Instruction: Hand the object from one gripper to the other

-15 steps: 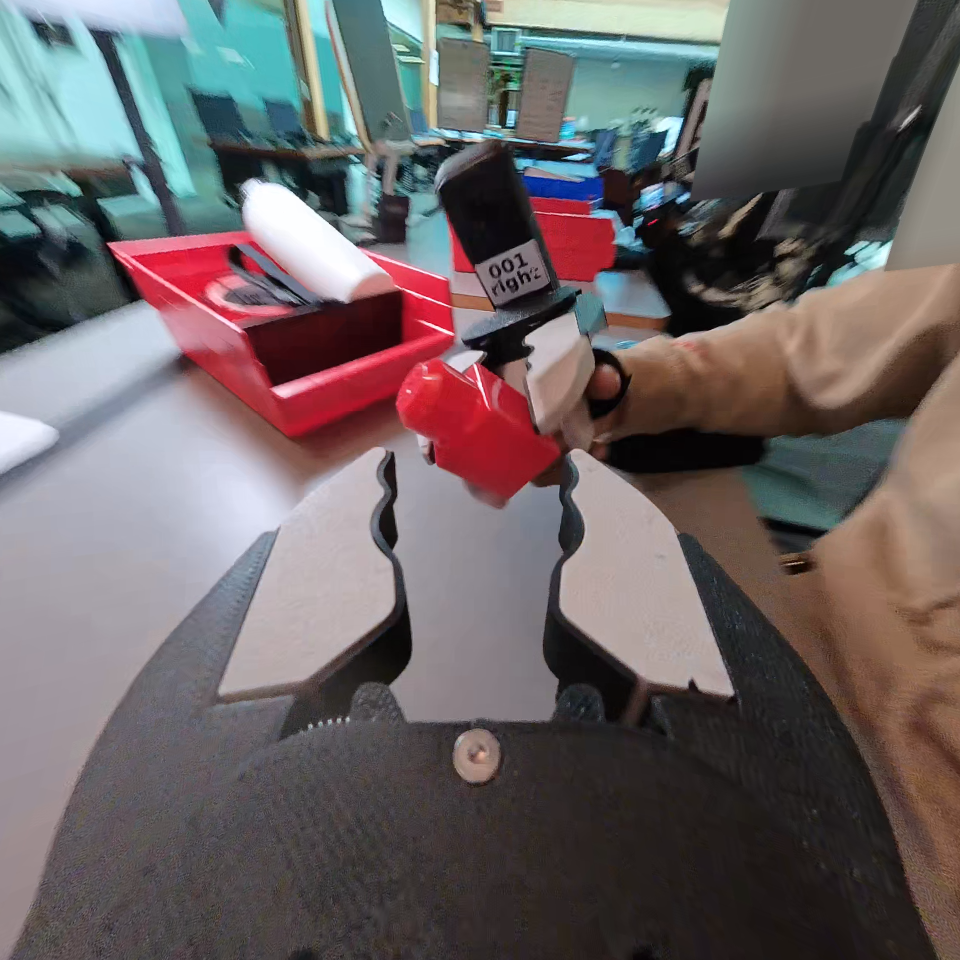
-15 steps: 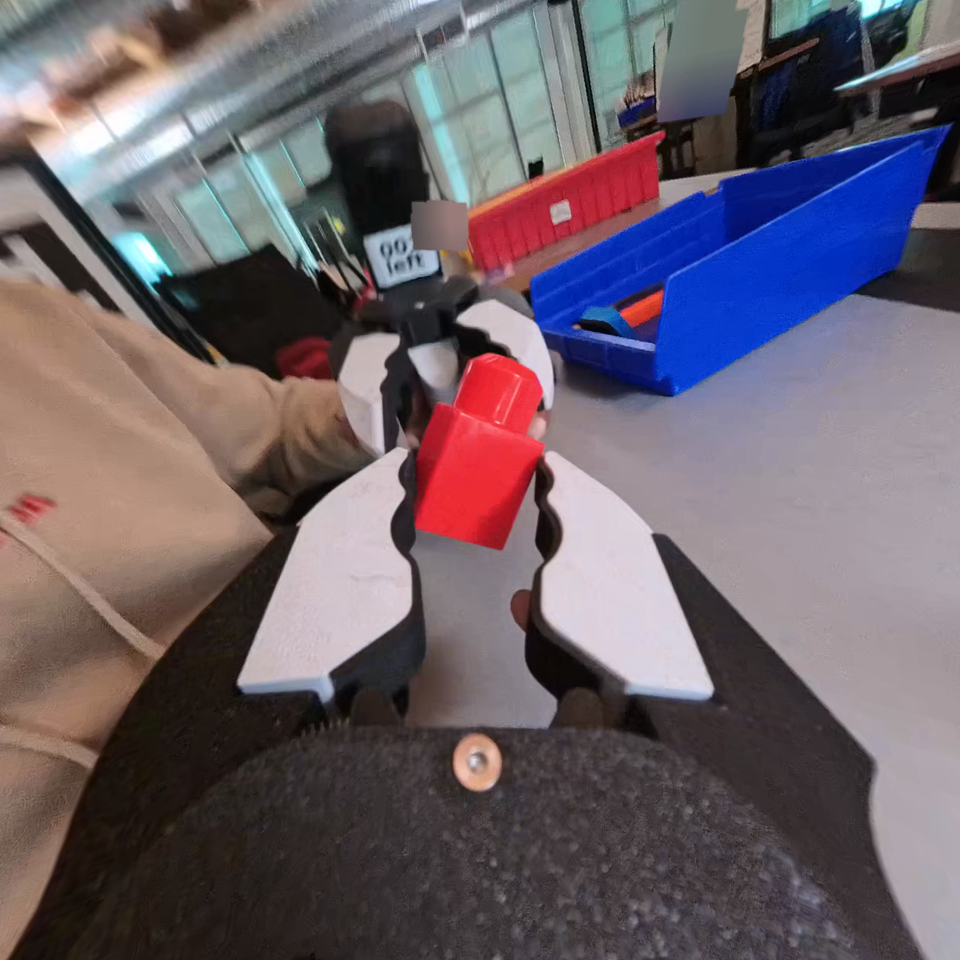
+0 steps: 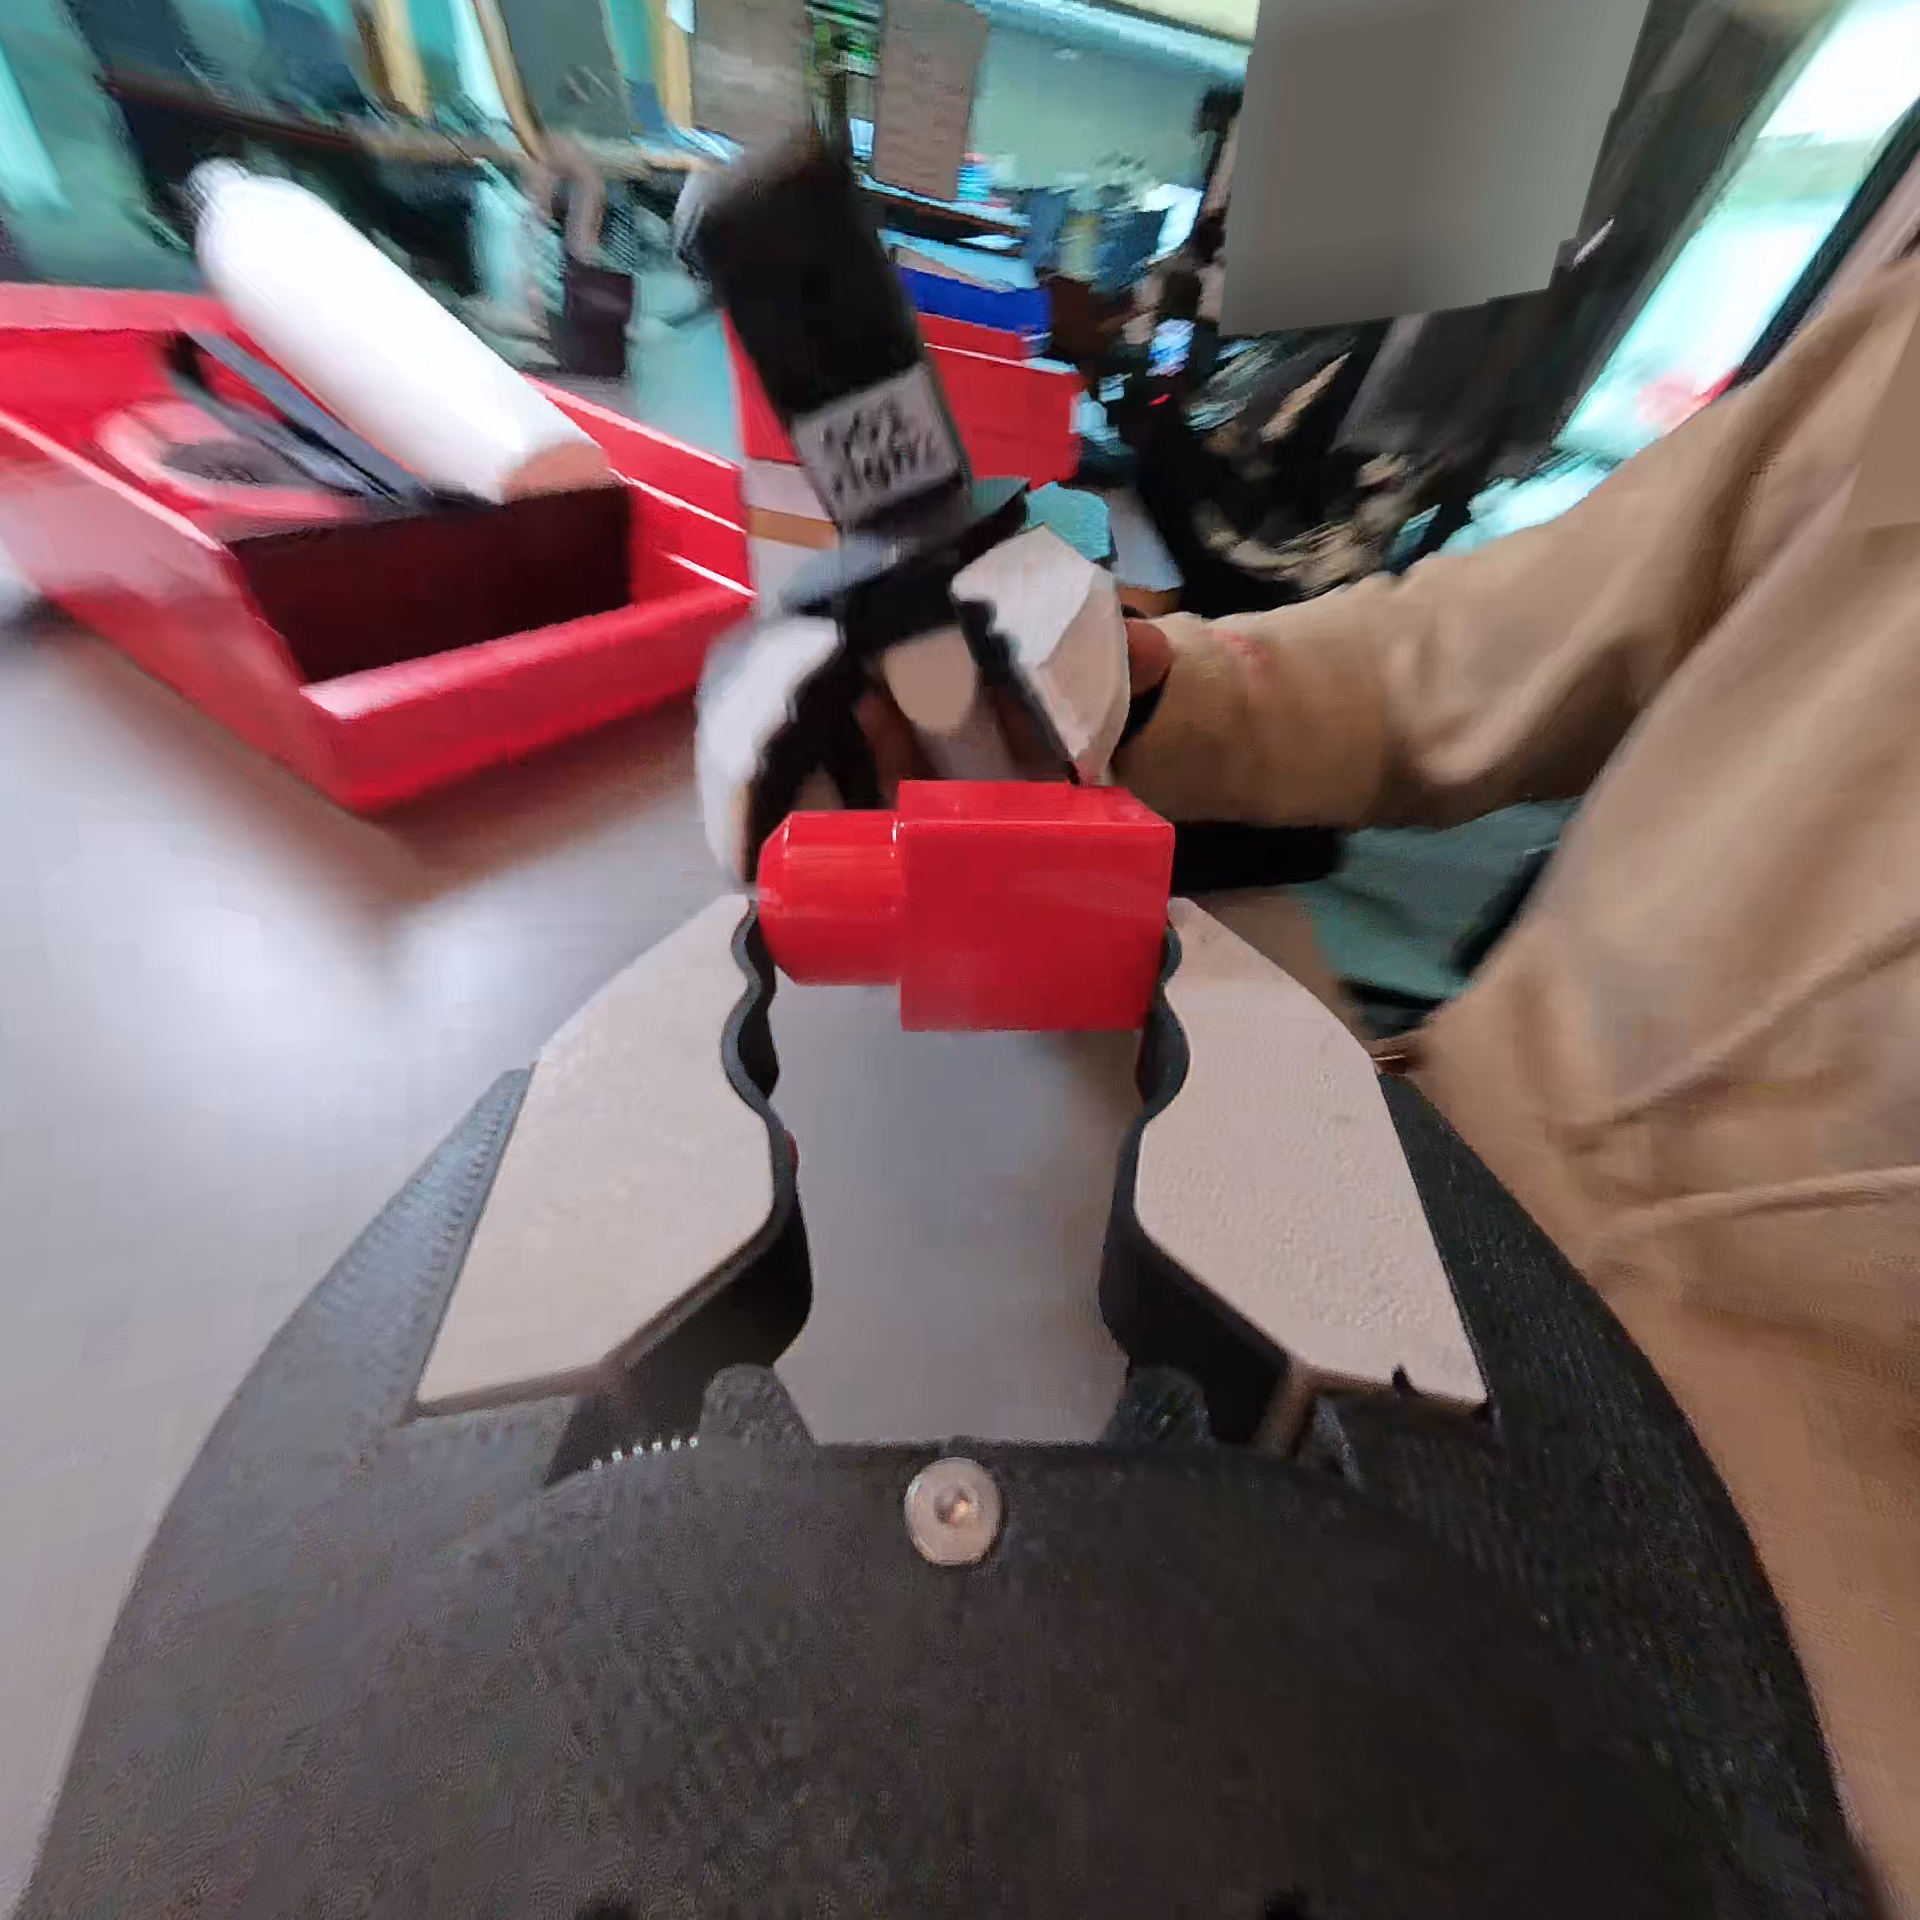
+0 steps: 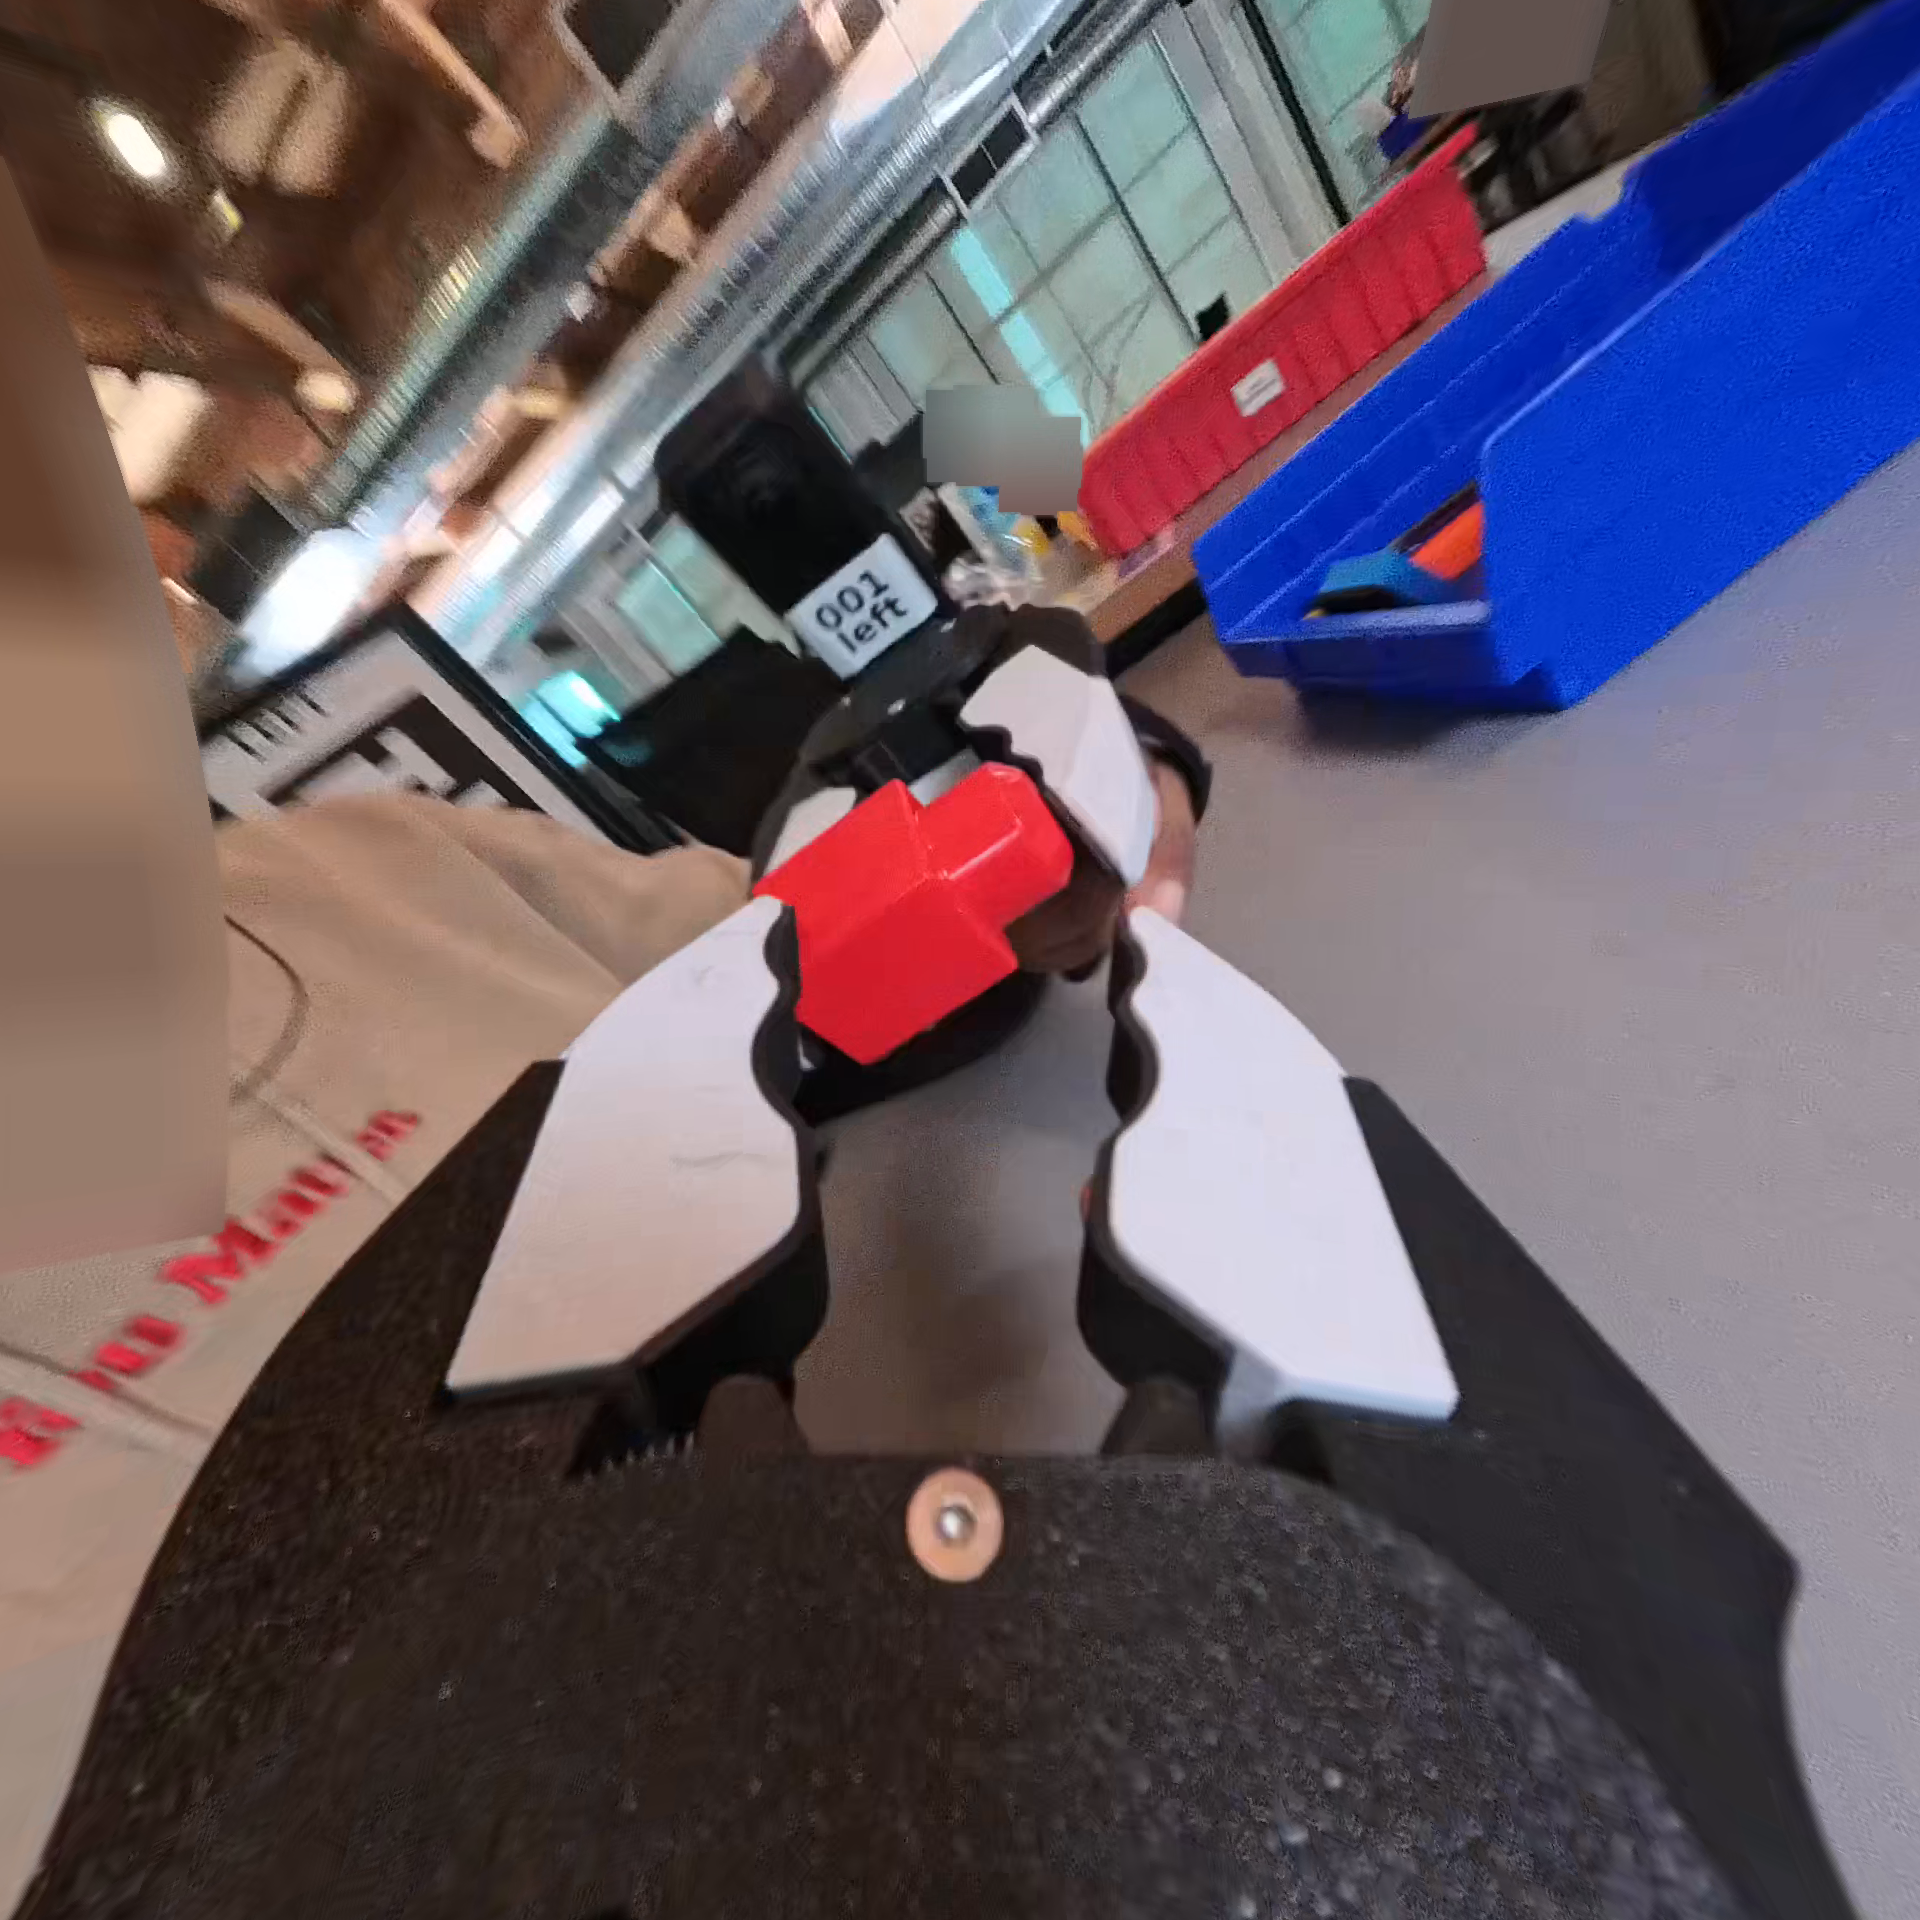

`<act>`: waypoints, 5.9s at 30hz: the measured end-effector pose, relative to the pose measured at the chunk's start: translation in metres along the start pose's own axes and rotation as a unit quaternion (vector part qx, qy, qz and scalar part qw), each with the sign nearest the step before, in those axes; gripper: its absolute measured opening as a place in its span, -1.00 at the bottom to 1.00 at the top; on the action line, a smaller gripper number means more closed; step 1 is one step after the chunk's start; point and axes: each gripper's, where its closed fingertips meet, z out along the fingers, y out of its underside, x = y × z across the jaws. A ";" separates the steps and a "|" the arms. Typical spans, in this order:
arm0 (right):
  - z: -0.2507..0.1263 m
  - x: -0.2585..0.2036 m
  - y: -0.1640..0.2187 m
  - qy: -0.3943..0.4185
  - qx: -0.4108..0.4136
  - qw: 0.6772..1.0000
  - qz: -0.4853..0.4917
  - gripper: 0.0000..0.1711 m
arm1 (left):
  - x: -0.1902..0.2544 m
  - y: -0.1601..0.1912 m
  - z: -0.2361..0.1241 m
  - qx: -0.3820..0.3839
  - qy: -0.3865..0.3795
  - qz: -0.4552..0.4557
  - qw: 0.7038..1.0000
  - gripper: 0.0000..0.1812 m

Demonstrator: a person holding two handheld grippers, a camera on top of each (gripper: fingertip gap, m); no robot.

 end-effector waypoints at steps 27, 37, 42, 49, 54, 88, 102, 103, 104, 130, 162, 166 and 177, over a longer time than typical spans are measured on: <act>-0.266 0.200 -0.186 0.667 -0.199 0.692 -0.192 -0.47 | -0.075 -0.007 -0.041 0.063 -0.127 -0.047 0.989 -0.46; -0.260 0.211 -0.242 0.630 -0.016 0.750 -0.203 -0.33 | -0.088 -0.004 -0.046 0.046 -0.190 0.001 0.981 -0.48; -0.196 0.123 -0.199 0.527 0.031 0.797 -0.295 -0.36 | -0.102 -0.026 -0.078 0.075 -0.239 0.004 0.968 -0.48; -0.125 0.060 -0.083 0.408 0.057 0.868 -0.277 -0.46 | -0.156 -0.038 -0.192 -0.025 -0.399 0.008 0.917 -0.47; -0.101 0.068 -0.043 0.364 0.041 0.886 -0.286 -0.54 | -0.197 0.020 -0.261 -0.274 -0.406 -0.048 0.870 -0.50; 0.015 -0.049 -0.071 0.047 0.093 0.958 -0.268 -0.73 | 0.003 -0.114 -0.029 0.170 0.140 -0.058 0.974 -0.72; -0.019 0.003 -0.056 0.143 -0.050 0.968 -0.198 -0.74 | -0.038 -0.049 -0.004 0.048 0.009 -0.052 0.997 -0.72; -0.018 0.004 -0.053 0.139 -0.058 0.969 -0.198 -0.75 | -0.038 -0.046 -0.002 0.045 0.009 -0.056 0.997 -0.76; -0.017 0.004 -0.051 0.136 -0.061 0.969 -0.196 -0.74 | -0.039 -0.045 -0.002 0.048 0.010 -0.061 0.997 -0.76; -0.027 0.012 -0.023 0.151 -0.156 0.947 -0.236 -0.75 | -0.041 -0.032 0.000 0.018 0.012 -0.076 0.997 -0.73; -0.005 -0.009 -0.050 0.096 0.019 0.960 -0.261 -0.72 | -0.027 -0.076 -0.006 0.221 0.033 -0.097 0.970 -0.75; -0.013 -0.003 -0.043 0.107 -0.051 0.962 -0.248 -0.74 | -0.030 -0.061 -0.005 0.138 0.035 -0.070 0.987 -0.67; -0.021 0.017 -0.009 0.161 -0.194 0.913 -0.322 -0.71 | -0.030 -0.036 0.006 0.020 -0.004 0.003 1.000 -0.75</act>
